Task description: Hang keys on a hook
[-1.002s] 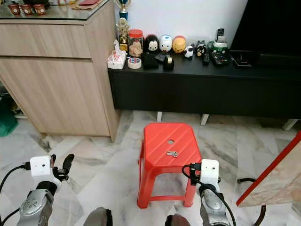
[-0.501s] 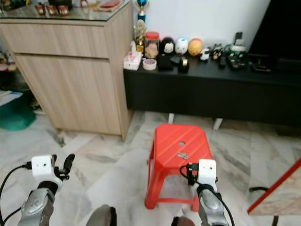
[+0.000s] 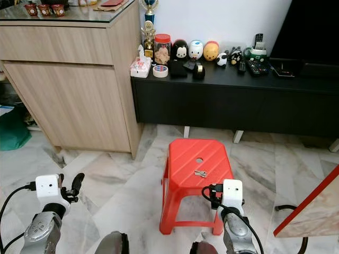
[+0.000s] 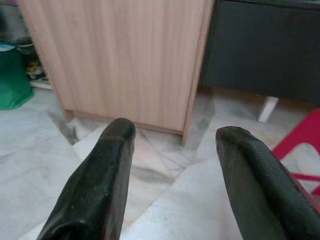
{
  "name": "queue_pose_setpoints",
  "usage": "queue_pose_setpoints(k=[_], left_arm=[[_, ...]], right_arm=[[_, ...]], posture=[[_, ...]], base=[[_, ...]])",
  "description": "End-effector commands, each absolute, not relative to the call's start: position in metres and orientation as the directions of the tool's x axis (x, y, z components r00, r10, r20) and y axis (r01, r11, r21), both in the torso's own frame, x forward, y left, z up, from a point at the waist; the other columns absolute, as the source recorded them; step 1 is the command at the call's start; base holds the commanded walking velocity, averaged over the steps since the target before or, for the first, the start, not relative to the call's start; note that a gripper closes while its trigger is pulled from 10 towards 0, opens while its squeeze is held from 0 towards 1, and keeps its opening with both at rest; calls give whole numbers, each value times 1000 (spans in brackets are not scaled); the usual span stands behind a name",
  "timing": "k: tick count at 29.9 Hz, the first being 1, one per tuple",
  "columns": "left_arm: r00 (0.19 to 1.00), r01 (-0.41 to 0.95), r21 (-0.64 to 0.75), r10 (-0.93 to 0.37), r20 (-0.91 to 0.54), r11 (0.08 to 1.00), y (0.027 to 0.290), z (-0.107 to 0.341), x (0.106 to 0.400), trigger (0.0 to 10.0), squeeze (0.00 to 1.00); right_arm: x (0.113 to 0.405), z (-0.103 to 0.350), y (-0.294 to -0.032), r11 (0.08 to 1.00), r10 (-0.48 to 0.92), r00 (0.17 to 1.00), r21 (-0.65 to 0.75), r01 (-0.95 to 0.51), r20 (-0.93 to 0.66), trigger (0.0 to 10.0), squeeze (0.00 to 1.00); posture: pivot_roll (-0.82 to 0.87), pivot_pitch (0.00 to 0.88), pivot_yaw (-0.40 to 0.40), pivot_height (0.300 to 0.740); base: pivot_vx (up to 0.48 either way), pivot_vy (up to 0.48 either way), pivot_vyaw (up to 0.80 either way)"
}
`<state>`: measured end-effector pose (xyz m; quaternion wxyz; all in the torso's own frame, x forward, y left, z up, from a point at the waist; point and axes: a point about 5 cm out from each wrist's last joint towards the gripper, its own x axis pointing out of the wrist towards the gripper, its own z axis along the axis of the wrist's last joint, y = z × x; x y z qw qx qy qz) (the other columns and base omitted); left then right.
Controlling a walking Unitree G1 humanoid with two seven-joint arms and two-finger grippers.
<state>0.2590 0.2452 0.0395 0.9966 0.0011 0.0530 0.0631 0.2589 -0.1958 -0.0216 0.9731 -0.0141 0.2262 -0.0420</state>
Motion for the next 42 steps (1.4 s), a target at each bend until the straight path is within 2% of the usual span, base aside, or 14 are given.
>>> queue_pose_setpoints(k=[1, 42], left_arm=[[984, -124, 21, 126, -126, 992, 246, 36, 257, 10000, 0], [982, -122, 24, 124, -146, 992, 246, 30, 252, 10000, 0]], right_arm=[[261, -21, -192, 997, -79, 893, -37, 70, -442, 10000, 0], [261, -22, -193, 997, -75, 885, -35, 66, -459, 10000, 0]], posture=[[67, 0, -50, 630], [67, 0, -53, 630]], base=[[251, 0, 0], [258, 0, 0]])
